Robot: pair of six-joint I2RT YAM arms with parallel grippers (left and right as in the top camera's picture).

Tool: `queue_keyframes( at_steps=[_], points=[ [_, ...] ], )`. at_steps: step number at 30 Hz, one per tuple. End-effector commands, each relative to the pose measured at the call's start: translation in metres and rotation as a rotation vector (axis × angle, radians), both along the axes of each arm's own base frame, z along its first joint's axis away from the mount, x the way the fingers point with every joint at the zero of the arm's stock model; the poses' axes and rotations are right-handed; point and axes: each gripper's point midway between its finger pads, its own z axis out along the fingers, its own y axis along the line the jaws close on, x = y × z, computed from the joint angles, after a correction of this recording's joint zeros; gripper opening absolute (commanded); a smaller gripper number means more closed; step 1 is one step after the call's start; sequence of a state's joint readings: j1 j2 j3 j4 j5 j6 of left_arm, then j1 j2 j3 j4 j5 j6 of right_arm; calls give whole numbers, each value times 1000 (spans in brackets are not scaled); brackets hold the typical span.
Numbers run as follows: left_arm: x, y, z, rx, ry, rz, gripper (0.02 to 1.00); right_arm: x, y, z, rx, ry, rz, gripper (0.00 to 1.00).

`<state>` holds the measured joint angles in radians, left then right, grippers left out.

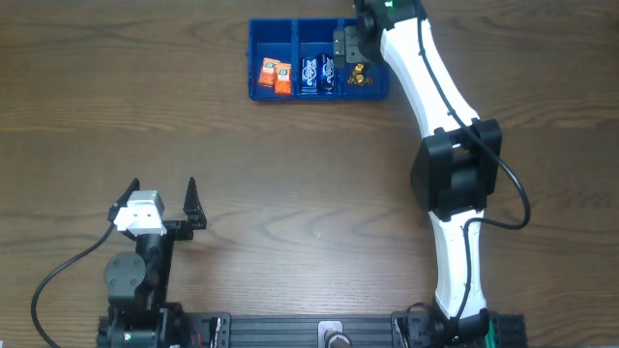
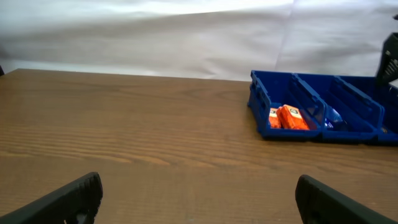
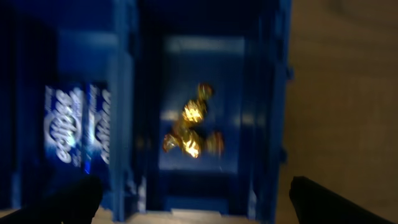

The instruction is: Sort Candies Into Trays

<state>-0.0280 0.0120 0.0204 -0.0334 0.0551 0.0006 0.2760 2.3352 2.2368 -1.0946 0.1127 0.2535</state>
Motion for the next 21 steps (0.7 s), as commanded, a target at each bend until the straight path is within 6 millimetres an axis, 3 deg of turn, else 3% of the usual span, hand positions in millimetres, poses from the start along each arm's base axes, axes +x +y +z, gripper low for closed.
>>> queue_keyframes(
  at_steps=[1,4,7,10,13,17,21],
  points=[
    [-1,-1,-16,4,51,-5,998,-17,-28,73,-12,-86,-7,1000],
    [-1,-1,-16,4,51,-5,998,-38,-49,91,-33,-95,-25,1000],
    [-1,-1,-16,4,51,-5,998,-66,-68,89,-48,-70,-36,998],
    [-1,-1,-16,4,51,-5,998,-101,-82,65,-49,-7,-54,998],
    [-1,-1,-16,4,51,-5,996,-131,-95,29,-43,65,-75,1000],
    [-1,-1,-16,4,51,-5,998,-153,-108,-17,-23,153,-101,1000],
    [-1,-1,-16,4,51,-5,998,-168,-110,-50,17,214,-77,1000]
  ],
)
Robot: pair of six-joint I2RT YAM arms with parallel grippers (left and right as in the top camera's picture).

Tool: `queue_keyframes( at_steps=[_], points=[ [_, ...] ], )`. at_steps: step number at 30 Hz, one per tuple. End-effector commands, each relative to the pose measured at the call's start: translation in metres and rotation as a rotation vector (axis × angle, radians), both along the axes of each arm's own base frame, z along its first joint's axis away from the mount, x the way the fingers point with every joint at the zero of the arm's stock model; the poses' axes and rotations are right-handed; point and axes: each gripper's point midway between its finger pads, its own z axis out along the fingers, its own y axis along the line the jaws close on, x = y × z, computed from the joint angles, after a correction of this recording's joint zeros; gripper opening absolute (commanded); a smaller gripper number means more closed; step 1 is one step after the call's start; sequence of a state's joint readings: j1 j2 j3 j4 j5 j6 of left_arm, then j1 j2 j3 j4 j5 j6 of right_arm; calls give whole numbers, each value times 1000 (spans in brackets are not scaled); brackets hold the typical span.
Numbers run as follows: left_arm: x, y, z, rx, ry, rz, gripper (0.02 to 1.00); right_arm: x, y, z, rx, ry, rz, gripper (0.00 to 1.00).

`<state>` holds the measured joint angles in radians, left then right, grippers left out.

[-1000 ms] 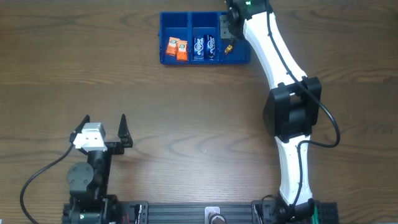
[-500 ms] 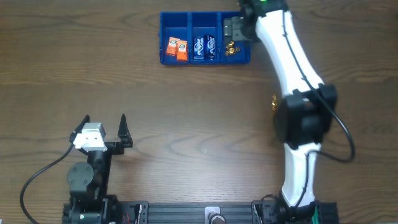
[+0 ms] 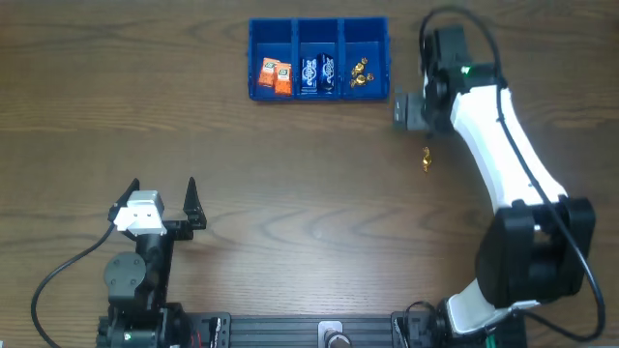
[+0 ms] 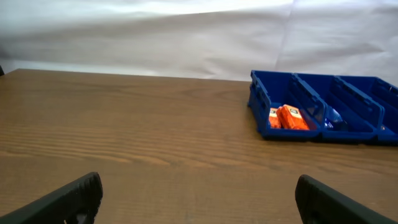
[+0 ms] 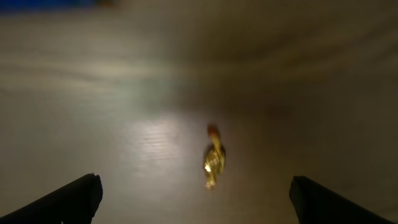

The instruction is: Sort Candies Into Trays

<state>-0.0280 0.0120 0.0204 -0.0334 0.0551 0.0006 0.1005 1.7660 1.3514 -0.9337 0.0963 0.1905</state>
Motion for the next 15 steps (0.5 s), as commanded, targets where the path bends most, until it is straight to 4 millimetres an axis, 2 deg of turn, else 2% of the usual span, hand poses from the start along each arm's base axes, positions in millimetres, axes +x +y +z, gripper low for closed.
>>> queue_keyframes(
  at_steps=[1,5,15],
  points=[
    [-1,-1,-16,4,51,-5,998,-16,-3,-33,64,59,33,1000],
    [-1,-1,-16,4,51,-6,998,-23,-11,-55,107,73,28,1000],
    [-1,-1,-16,4,51,-5,998,-26,-13,-79,108,118,43,980]
  ],
)
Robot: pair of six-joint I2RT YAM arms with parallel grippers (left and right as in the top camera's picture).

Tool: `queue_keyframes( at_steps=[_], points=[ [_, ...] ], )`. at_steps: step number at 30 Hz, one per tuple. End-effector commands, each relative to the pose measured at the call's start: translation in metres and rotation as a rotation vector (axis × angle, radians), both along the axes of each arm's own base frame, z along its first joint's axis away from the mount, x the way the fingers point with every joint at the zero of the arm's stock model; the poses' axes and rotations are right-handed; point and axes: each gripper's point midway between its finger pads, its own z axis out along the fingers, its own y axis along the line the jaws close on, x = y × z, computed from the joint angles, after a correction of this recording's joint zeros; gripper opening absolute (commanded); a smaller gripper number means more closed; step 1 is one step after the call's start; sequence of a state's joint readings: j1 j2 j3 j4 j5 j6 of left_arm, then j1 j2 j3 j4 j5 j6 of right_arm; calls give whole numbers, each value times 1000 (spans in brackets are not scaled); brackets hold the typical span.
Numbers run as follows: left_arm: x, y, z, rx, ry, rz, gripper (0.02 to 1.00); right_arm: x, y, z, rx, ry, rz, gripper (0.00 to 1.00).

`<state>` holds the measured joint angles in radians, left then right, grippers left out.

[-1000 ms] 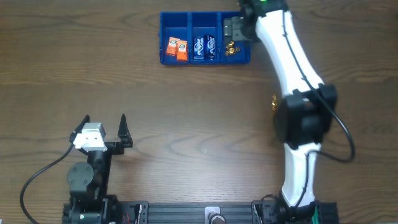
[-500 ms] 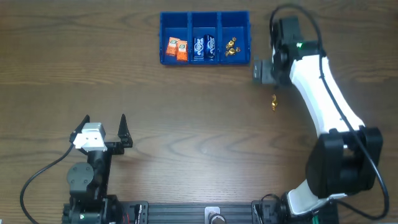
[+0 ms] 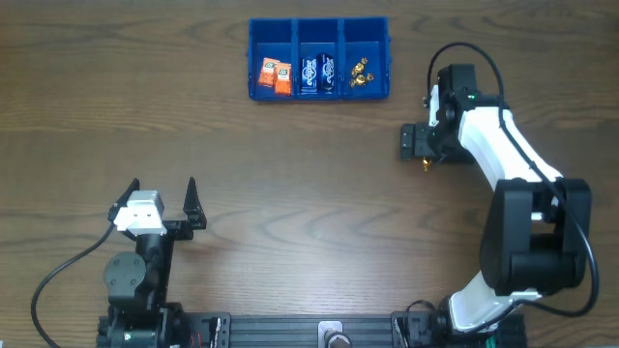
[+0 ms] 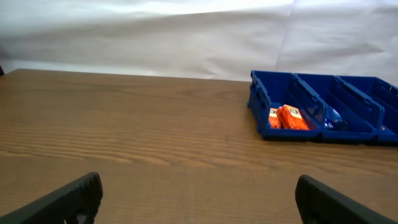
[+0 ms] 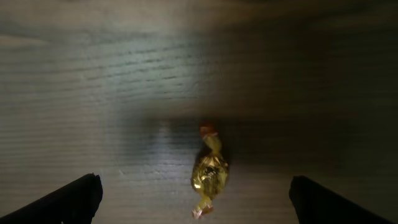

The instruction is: Sort Candies Into Trays

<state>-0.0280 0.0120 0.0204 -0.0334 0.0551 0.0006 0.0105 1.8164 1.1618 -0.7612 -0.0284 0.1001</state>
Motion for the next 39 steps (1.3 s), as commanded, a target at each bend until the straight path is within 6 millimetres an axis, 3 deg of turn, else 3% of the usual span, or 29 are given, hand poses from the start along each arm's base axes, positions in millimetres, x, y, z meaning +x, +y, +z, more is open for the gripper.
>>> queue_keyframes(
  at_steps=[1,28,39],
  points=[
    [-1,-1,-16,4,51,-6,996,-6,-1,-15,4,43,23,967],
    [-1,-1,-17,4,52,-6,998,-11,-4,-33,-15,76,20,647],
    [-1,-1,-16,4,51,-5,996,-10,-4,-34,-15,73,19,439]
  ],
)
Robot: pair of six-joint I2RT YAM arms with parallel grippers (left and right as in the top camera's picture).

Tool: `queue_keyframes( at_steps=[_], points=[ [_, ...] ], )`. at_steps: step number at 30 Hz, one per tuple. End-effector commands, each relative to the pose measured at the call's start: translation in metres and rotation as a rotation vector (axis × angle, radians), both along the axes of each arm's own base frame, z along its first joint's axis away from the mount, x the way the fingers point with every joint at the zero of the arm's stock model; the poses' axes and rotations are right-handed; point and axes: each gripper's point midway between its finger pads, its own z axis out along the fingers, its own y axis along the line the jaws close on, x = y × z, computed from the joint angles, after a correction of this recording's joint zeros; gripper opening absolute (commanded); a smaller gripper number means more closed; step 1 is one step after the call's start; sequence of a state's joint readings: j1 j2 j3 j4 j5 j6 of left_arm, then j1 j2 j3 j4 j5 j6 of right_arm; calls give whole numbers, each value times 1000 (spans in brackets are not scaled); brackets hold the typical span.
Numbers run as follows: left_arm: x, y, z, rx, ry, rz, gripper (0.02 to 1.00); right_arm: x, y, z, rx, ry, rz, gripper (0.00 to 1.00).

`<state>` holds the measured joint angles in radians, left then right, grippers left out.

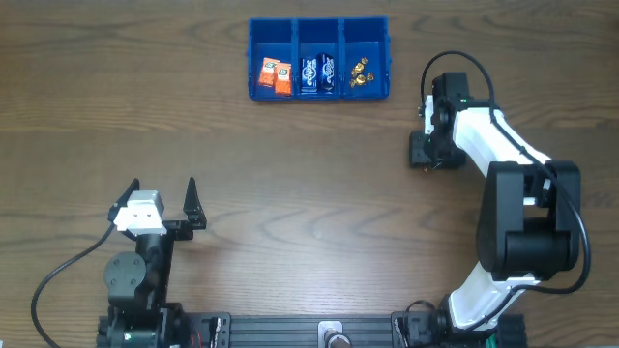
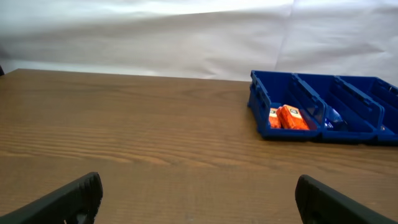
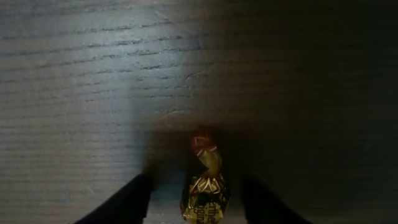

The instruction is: Sort Candies Into Trays

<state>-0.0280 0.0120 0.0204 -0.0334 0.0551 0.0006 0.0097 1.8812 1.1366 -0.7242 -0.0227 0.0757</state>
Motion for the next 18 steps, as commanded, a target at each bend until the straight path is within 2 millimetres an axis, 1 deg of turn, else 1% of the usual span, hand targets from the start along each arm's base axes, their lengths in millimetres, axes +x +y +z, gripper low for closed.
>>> queue_keyframes(
  at_steps=[1,5,9,14,16,18],
  points=[
    [-1,-1,-16,4,51,-5,998,-3,-3,-7,-6,21,-3,426],
    [-1,-1,-16,4,51,-5,996,-4,-3,-7,-5,22,-8,343],
    [-1,-1,-16,4,51,-5,998,-4,-3,-7,-5,23,-11,235],
    [-1,-1,-16,4,51,-5,998,-4,0,-6,0,26,-10,161],
    [-1,-1,-16,4,51,-5,998,-2,5,-2,4,20,-5,137],
    [-1,-1,-16,4,51,-6,998,2,13,8,6,-1,4,130]
  ],
)
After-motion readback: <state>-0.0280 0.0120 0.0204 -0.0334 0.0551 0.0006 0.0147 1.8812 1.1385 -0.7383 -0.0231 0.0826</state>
